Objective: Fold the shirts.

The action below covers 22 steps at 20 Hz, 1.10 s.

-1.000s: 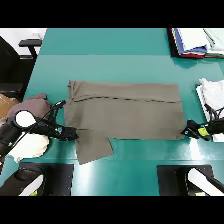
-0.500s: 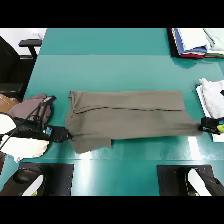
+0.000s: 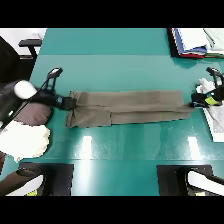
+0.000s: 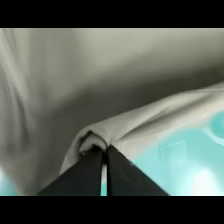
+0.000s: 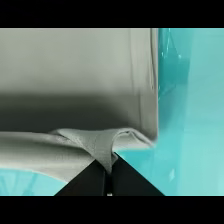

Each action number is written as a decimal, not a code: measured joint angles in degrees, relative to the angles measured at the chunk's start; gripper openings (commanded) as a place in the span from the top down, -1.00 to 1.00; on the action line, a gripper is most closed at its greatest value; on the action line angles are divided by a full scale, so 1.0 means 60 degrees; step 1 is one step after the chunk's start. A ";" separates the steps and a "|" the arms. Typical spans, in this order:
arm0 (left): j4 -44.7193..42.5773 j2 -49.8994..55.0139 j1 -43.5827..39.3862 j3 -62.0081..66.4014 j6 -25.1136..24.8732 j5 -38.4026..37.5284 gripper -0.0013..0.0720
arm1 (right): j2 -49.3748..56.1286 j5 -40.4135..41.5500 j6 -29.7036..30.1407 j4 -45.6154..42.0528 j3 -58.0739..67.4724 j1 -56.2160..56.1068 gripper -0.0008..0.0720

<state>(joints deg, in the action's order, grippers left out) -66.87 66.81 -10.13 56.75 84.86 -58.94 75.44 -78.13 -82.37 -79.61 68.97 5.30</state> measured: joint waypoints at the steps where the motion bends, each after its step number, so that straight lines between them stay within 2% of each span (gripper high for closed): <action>1: -0.0011 0.0699 0.0007 0.0484 -0.0127 0.0178 0.89 | 0.0419 0.0076 -0.0007 0.0164 0.0353 -0.0036 0.92; 2: -0.0026 0.1293 0.0015 0.0918 -0.0208 0.0317 0.88 | 0.0849 0.0106 -0.0015 0.0368 0.0732 -0.0047 0.92; 3: -0.0033 0.1840 0.0018 0.1351 -0.0273 0.0419 0.48 | 0.1239 0.0175 -0.0029 0.0565 0.1089 -0.0044 0.90; 4: -0.0033 0.2273 0.0018 0.1734 -0.0317 0.0514 -0.42 | 0.1559 0.0178 -0.0036 0.0750 0.1384 -0.0026 0.43; 5: -0.0036 0.2565 0.0018 0.2018 -0.0346 0.0572 -0.75 | 0.1858 0.0222 -0.0033 0.0984 0.1665 0.0033 0.01; 6: -0.0033 0.2783 0.0022 0.2299 -0.0339 0.0652 -0.70 | 0.2091 0.0240 0.0011 0.1228 0.1887 0.0124 -0.10; 7: -0.0036 0.2932 0.0022 0.2539 -0.0324 0.0710 -0.70 | 0.2299 0.0237 0.0124 0.1596 0.2065 0.0251 -0.11; 9: -0.0036 0.3126 0.0022 0.3031 -0.0255 0.0554 -0.70 | 0.2514 0.0153 0.0517 0.2310 0.2215 0.0605 -0.35; 10: -0.0029 0.3180 0.0022 0.3242 -0.0222 0.0379 -0.70 | 0.2565 0.0066 0.0692 0.2503 0.2193 0.0831 -0.37; 11: -0.0007 0.3228 0.0022 0.3428 -0.0197 0.0142 -0.57 | 0.2590 -0.0040 0.0878 0.2728 0.2102 0.1093 -0.50; 12: 0.0091 0.3260 0.0022 0.3566 -0.0182 -0.0047 0.05 | 0.2601 -0.0171 0.1049 0.2871 0.1963 0.1348 -0.61; 13: 0.0186 0.3279 0.0022 0.3654 -0.0171 -0.0219 0.63 | 0.2616 -0.0266 0.1188 0.2976 0.1770 0.1654 -0.62; 14: 0.0317 0.3300 0.0022 0.3723 -0.0160 -0.0353 0.88 | 0.2641 -0.0306 0.1308 0.3042 0.1570 0.1942 -0.61; 20: 0.1690 0.3348 -0.0186 0.3872 -0.0160 -0.0401 0.89 | 0.3224 -0.0444 0.1920 0.3676 0.0652 0.3082 -0.59; 22: 0.1909 0.3359 -0.0495 0.3865 -0.0168 -0.0127 0.89 | 0.3483 -0.0488 0.2120 0.4080 0.0572 0.3060 -0.35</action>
<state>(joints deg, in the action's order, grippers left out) -55.42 86.96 -13.10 79.94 83.85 -59.70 96.33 -81.06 -69.65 -55.13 72.40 23.66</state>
